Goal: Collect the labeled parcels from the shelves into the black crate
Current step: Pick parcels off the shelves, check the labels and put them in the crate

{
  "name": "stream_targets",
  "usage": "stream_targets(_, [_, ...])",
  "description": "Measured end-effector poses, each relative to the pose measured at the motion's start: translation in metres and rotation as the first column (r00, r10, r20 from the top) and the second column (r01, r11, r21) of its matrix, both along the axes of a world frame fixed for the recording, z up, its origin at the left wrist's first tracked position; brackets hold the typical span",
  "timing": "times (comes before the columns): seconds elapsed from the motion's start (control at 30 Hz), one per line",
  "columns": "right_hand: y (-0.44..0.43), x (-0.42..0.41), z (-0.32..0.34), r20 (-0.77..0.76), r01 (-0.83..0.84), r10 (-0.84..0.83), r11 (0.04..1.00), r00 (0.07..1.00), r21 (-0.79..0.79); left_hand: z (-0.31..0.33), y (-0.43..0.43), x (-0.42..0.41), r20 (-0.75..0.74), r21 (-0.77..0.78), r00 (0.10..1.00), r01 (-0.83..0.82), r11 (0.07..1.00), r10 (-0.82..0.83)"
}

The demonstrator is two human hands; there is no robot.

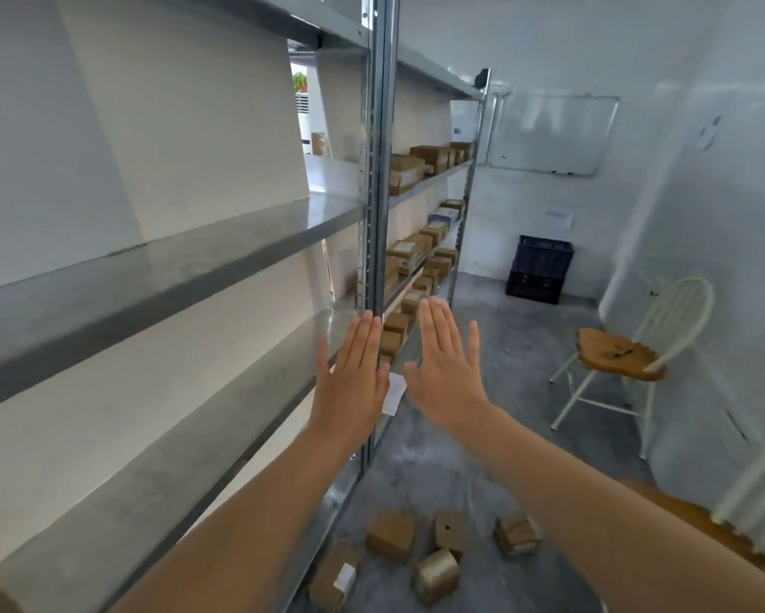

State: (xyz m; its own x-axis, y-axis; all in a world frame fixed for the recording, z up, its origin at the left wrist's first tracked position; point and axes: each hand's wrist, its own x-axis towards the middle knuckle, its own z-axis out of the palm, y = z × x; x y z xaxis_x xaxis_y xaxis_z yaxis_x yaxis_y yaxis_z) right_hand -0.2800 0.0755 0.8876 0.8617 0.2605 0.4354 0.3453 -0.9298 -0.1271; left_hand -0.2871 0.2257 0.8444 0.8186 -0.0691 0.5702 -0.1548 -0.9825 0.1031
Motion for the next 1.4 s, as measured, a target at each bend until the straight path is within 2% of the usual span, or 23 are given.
stream_targets(0.1, [-0.016,0.01,-0.001,0.009,0.028,-0.028,0.999,1.0,-0.044,-0.001,-0.015,0.017,-0.026,-0.048,0.998,0.051,0.998,-0.052])
stream_targets(0.2, [-0.037,0.027,0.001,-0.025,0.097,-0.098,0.995,0.995,-0.004,0.008,-0.034,0.036,-0.018,-0.08,0.996,0.09,0.993,-0.091])
stream_targets(0.47, [-0.114,0.074,0.003,-0.053,0.167,-0.166,0.986,0.985,0.018,0.02,-0.104,0.082,-0.039,-0.012,0.992,0.12,0.993,-0.121])
stream_targets(0.7, [-0.179,0.115,0.008,-0.038,0.165,-0.164,0.986,0.986,0.033,0.036,-0.169,0.123,-0.008,-0.029,0.991,0.136,0.99,-0.137])
stream_targets(1.03, [-0.239,0.148,-0.022,-0.145,0.191,-0.175,0.976,0.974,0.108,0.001,-0.229,0.159,-0.056,0.027,0.991,0.124,0.992,-0.122])
stream_targets(1.4, [-0.232,0.207,-0.058,-0.217,0.205,-0.193,0.978,0.957,0.037,-0.04,-0.22,0.224,-0.145,-0.021,0.98,0.135,0.991,-0.136])
